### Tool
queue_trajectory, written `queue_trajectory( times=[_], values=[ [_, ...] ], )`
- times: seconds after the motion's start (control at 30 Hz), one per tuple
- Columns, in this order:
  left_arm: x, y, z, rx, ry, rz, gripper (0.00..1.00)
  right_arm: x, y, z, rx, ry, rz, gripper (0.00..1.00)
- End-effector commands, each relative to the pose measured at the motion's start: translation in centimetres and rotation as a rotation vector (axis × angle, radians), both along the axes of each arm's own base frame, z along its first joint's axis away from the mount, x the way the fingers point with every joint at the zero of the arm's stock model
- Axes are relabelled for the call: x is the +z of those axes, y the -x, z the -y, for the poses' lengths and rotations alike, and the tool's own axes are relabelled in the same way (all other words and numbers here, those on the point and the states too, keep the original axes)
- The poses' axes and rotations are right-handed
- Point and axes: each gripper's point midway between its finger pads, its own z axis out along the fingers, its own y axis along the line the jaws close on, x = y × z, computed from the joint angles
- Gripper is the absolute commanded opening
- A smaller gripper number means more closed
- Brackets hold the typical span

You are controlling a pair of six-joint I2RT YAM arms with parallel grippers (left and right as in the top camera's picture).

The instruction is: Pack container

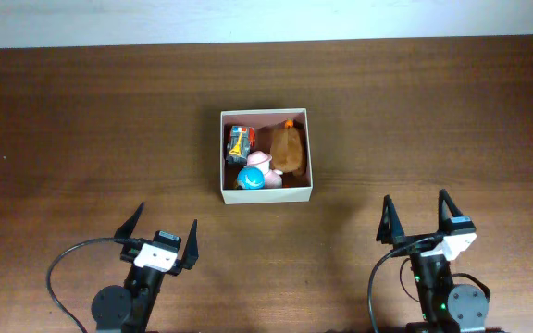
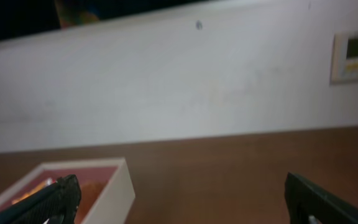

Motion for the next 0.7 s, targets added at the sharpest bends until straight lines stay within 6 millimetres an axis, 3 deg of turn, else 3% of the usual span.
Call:
queue_trajectory(
  times=[0.0,0.13,0.27,0.67],
  values=[
    [-0.1,0.0,-0.2,0.010,-0.005,0.002,1.00,-0.7,-0.1,0.7,-0.039,-0.003,-0.015,0.99],
    [-0.1,0.0,-0.2,0.010,-0.005,0.002,1.00,-1.8,-0.2,0.8,-0.045,-0.002,-0.060,0.99],
    [-0.1,0.0,-0.2,0.010,-0.005,0.002,1.00,-4.7,-0.2,0.8,-0.045,0.004,-0.178,0.99],
    [-0.1,0.0,-0.2,0.010,-0.005,0.002,1.00,-4.9,-0.2,1.1,-0.060,0.004,-0.185,0.99]
  ],
)
